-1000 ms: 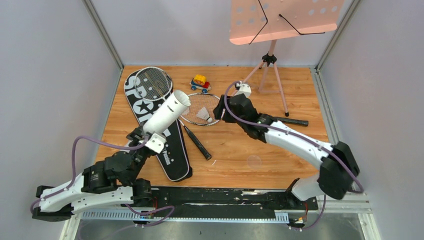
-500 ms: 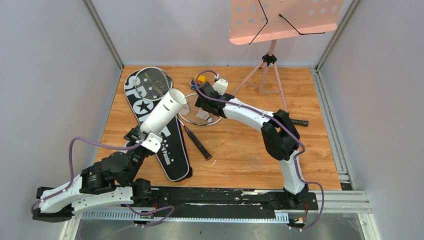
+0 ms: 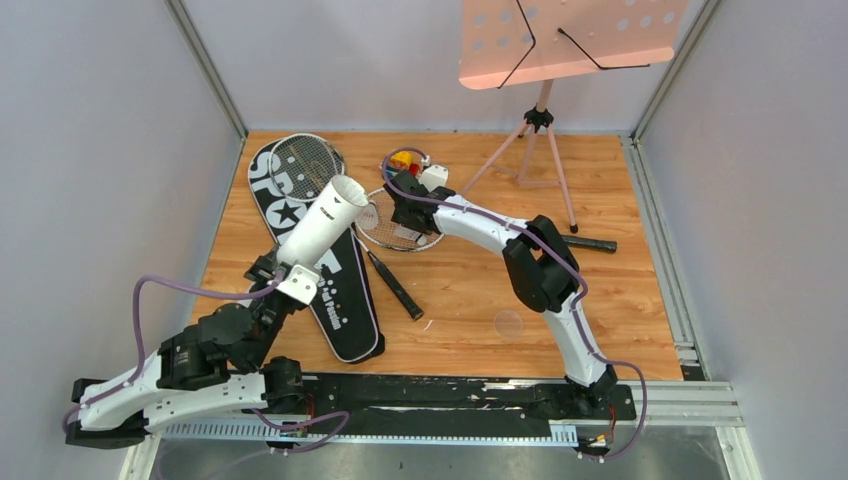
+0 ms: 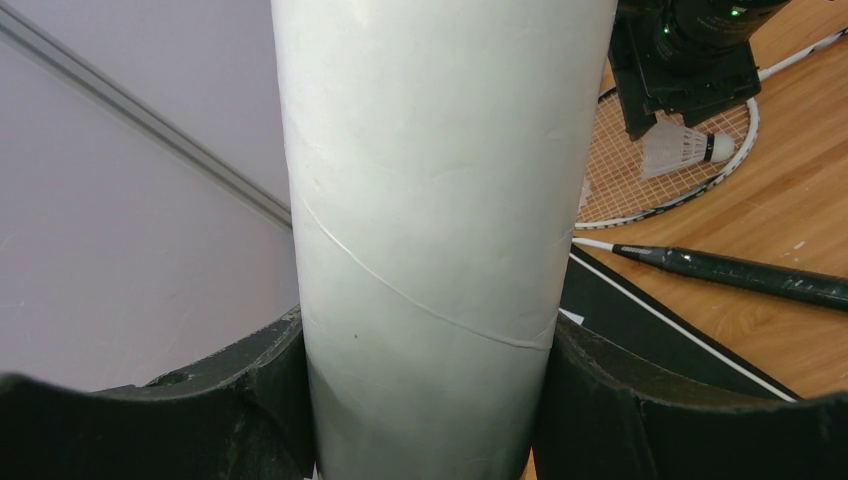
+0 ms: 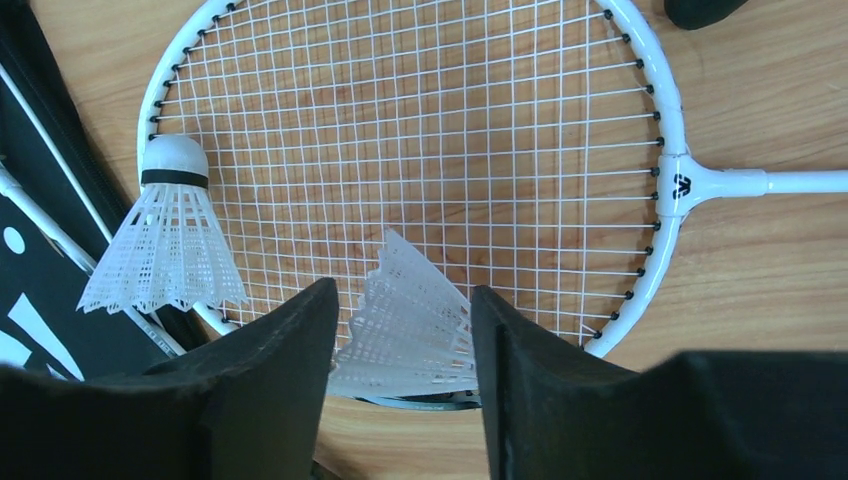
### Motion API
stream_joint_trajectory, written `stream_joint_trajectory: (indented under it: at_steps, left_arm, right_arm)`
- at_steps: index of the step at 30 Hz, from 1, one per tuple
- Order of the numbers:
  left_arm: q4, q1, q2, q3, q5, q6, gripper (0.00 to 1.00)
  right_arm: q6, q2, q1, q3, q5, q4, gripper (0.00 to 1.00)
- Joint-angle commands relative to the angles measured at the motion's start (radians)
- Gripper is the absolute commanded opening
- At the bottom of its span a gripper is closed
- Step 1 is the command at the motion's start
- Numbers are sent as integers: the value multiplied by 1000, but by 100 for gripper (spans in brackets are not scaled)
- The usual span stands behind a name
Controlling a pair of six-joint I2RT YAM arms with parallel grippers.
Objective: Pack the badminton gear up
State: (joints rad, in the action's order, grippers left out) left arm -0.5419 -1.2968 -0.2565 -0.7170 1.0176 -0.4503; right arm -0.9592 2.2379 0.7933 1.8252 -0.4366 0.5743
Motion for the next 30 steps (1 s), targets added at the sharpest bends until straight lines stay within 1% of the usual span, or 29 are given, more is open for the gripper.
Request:
stream_joint_trajectory:
  at_steps: [1, 5, 6, 7, 11, 17, 22, 25, 30]
  left_arm:
    - [39, 9, -4, -39, -13, 21, 59]
    - [38, 14, -10, -38, -17, 21, 59]
    - [38, 15, -12, -39, -17, 21, 59]
    - [38, 18, -15, -39, -19, 21, 59]
    - [37, 20, -16, -37, -22, 23, 59]
    - [37, 22, -20, -35, -22, 24, 59]
    - [36, 22, -19, -35, -23, 28, 59]
    - [38, 22, -18, -33, -47, 27, 59]
    - [40, 22, -15, -34, -121, 29, 59]
  right_arm:
    - [12, -44, -6, 10, -8, -5, 47]
    - [45, -100, -6, -33, 22, -30, 29]
    - [49, -117, -6, -47, 32, -38, 22]
    - [55, -133, -6, -61, 37, -47, 17]
    - [91, -201, -6, -115, 43, -60, 0]
    - [160, -309, -6, -216, 55, -93, 0]
    - [208, -444, -7, -355, 66, -154, 0]
    - [214, -562, -8, -457, 61, -212, 0]
    - [239, -824, -7, -662, 124, -375, 0]
